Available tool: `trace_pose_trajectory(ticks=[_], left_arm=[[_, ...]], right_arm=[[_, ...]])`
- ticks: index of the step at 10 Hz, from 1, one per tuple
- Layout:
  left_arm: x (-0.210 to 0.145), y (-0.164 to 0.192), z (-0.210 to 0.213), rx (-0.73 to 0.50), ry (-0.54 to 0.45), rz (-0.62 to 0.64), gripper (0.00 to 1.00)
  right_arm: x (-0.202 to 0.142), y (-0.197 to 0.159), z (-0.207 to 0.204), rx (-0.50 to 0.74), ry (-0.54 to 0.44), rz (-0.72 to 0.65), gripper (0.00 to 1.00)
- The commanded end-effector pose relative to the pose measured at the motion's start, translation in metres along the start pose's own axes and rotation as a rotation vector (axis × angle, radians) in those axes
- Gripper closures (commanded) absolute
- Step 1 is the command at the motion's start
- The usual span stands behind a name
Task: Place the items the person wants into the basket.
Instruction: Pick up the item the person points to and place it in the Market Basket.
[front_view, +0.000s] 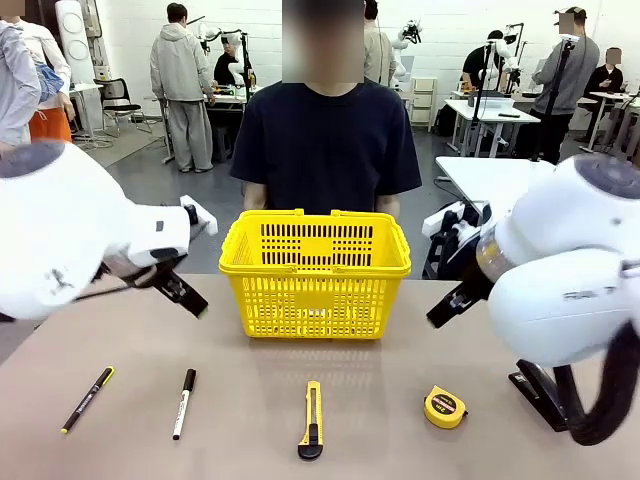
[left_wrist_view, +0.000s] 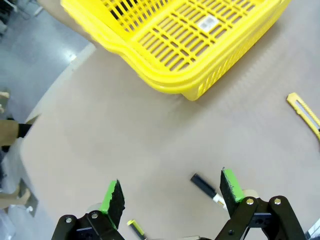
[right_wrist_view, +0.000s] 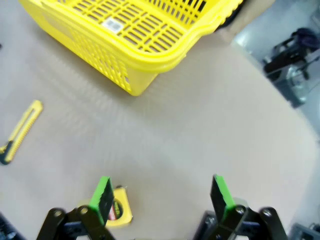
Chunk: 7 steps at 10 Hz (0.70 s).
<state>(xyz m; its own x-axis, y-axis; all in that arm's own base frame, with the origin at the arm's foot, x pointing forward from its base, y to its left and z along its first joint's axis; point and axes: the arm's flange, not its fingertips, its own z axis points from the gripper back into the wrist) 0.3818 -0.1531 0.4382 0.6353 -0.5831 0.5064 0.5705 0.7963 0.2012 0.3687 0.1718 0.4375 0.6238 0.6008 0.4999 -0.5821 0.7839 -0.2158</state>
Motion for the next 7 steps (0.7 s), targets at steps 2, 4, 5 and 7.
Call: trace_pose_trajectory(ticks=[2, 4, 5, 7], left_arm=[[-0.01, -0.003, 0.113, 0.13, -0.029, -0.02, 0.0], [0.003, -0.003, 0.163, 0.163, -0.047, -0.051, 0.0], [0.008, -0.004, 0.18, 0.172, -0.058, -0.058, 0.0], [0.009, -0.005, 0.197, 0.188, -0.074, -0.055, 0.0]], right_arm=[[-0.033, 0.006, 0.111, -0.13, 0.032, -0.047, 0.0], [-0.026, 0.011, 0.17, -0.196, 0.012, -0.055, 0.0], [-0.023, 0.02, 0.195, -0.235, -0.017, -0.047, 0.0], [-0.023, 0.034, 0.22, -0.285, -0.055, -0.026, 0.0]])
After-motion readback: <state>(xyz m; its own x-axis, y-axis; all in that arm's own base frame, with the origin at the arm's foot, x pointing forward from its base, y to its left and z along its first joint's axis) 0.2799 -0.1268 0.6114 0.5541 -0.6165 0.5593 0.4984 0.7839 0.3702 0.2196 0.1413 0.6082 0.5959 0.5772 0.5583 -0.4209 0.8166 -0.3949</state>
